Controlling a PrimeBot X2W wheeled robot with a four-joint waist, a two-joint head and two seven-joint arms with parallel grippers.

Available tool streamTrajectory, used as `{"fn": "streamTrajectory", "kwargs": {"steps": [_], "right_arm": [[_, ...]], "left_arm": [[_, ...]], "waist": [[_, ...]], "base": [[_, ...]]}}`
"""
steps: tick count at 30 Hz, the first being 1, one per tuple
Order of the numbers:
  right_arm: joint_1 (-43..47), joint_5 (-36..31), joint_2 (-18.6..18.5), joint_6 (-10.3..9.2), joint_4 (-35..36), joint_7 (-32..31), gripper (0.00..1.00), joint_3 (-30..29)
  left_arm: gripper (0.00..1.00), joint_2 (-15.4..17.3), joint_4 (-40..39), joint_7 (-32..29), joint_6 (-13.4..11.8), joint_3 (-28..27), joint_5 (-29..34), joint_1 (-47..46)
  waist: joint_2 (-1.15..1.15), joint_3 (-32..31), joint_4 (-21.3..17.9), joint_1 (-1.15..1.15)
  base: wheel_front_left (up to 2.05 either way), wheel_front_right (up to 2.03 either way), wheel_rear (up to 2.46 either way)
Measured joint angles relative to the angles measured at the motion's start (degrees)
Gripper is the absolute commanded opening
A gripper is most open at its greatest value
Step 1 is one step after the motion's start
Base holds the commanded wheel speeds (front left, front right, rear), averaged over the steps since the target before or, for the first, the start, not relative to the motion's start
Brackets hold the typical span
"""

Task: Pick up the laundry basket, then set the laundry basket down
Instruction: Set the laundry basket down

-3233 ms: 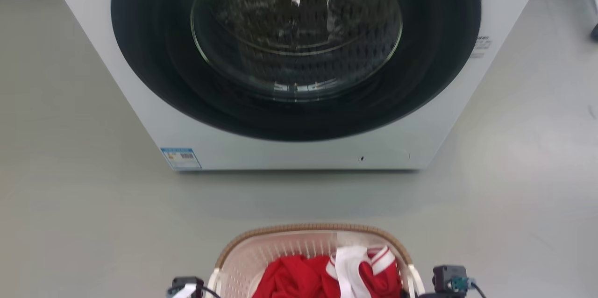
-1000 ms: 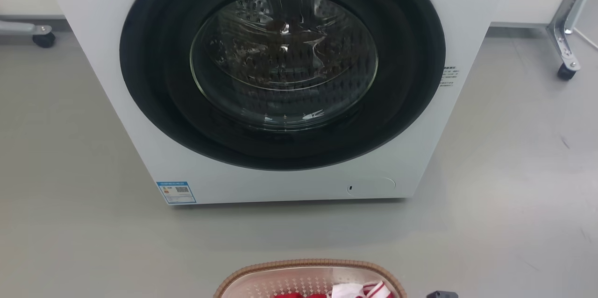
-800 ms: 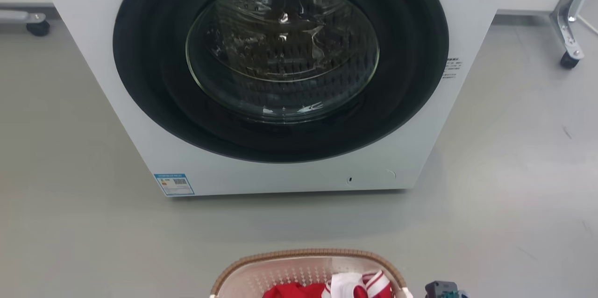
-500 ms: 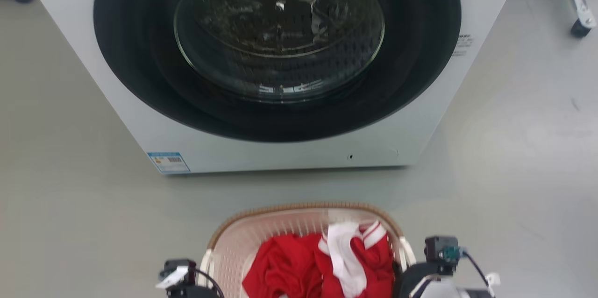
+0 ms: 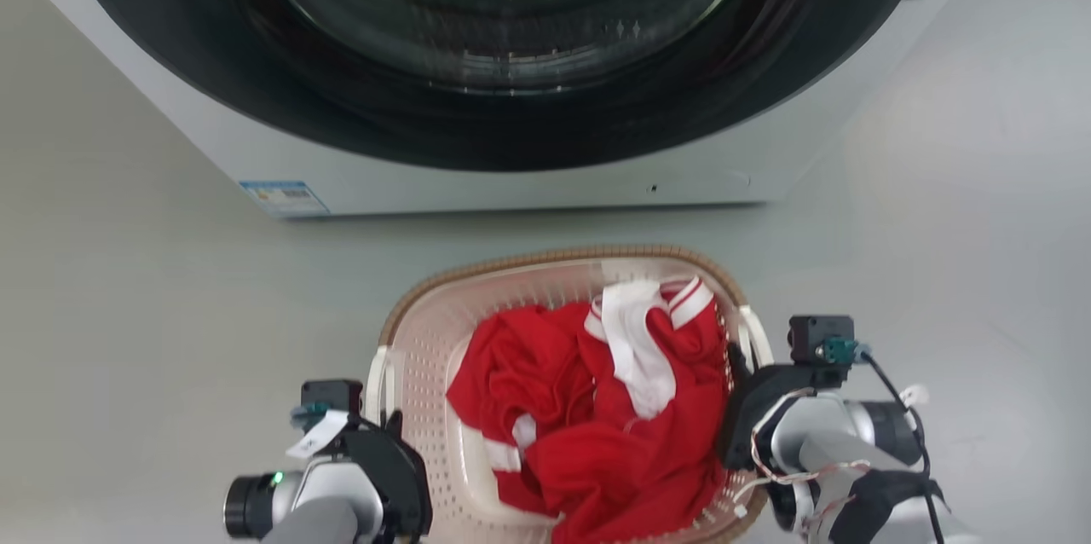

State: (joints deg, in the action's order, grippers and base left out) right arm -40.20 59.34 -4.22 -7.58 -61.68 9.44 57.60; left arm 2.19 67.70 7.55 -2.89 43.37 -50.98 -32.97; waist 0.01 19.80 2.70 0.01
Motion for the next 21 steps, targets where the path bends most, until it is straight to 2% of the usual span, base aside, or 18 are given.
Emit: {"fn": "streamTrajectory", "kwargs": {"steps": [21], "right_arm": [[-13.2, -1.5, -1.6, 0.52, -1.8, 3.6, 0.0, -2.5]], "left_arm": [[0.0, -0.2, -1.4, 4.1, -1.7, -0.4, 2.1, -14.7]], "waist": [[0.01, 18.8, 2.4, -0.01]], "base": [[0.0, 0.0, 0.0]]}}
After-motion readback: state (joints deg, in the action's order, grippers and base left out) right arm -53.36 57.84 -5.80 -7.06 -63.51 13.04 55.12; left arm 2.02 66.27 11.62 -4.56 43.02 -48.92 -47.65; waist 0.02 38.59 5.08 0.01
